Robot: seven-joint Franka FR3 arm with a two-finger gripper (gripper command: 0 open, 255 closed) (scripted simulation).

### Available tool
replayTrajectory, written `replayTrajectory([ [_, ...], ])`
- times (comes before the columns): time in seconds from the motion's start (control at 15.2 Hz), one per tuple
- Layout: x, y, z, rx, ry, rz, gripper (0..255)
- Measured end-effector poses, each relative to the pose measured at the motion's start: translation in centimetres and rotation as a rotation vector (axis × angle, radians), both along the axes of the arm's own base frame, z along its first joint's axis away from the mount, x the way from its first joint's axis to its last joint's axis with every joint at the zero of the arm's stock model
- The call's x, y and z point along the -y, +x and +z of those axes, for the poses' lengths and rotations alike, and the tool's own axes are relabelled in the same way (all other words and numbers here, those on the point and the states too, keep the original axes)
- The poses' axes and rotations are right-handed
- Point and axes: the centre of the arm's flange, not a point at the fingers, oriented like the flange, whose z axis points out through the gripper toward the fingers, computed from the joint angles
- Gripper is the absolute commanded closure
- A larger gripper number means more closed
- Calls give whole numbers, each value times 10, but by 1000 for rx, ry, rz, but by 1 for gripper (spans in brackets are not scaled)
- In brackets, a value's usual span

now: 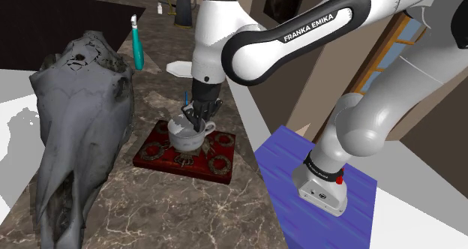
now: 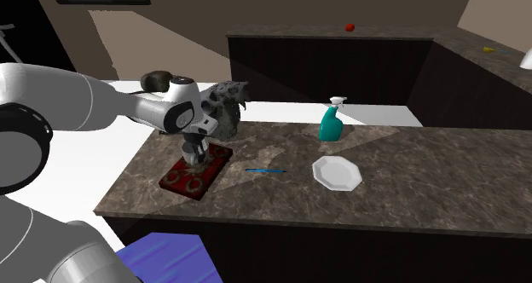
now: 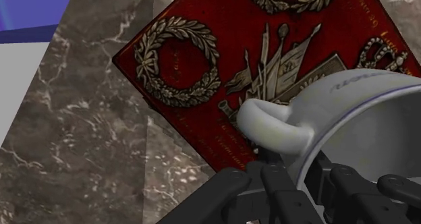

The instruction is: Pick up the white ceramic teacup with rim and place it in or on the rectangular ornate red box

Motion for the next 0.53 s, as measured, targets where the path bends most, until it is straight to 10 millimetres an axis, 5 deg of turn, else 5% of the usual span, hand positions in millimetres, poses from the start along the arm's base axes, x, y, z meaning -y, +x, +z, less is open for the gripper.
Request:
replayTrajectory([
  [0.2, 0, 0, 0, 0, 0, 0, 255],
  [0.26, 0, 0, 0, 0, 0, 0, 0],
  [0.53, 0, 0, 0, 0, 0, 0, 0],
])
